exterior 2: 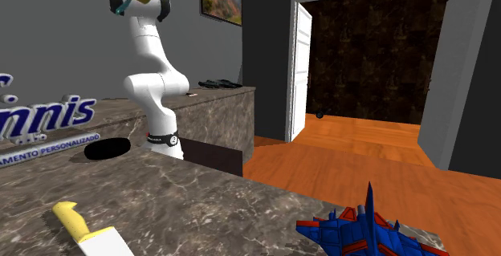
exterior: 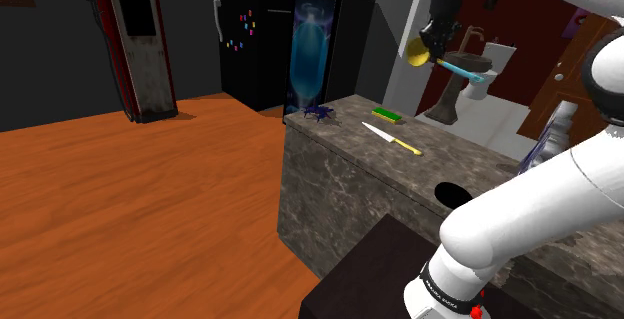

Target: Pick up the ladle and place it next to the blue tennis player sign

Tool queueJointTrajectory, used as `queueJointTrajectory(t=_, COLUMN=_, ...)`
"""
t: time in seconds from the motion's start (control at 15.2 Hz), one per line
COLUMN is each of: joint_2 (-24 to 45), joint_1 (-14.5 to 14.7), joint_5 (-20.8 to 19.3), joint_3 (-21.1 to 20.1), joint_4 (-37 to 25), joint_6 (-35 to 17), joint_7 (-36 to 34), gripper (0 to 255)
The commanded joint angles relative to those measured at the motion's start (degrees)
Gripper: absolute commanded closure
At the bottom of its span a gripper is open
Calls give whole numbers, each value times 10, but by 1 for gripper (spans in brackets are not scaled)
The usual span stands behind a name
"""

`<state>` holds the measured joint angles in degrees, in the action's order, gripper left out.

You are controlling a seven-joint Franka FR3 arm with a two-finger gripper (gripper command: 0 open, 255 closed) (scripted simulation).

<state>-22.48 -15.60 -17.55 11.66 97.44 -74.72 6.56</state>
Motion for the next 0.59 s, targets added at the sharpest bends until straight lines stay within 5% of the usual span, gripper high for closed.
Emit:
queueJointTrajectory(t=0.0, joint_2=-37, joint_1=-5, joint_5=-10, joint_3=6, joint_4=36, joint_6=-2, joint_7=11, gripper=255)
queueJointTrajectory(t=0.53, joint_2=-161, joint_1=-33, joint_5=-58, joint_3=41, joint_4=117, joint_6=19, joint_7=77, gripper=255)
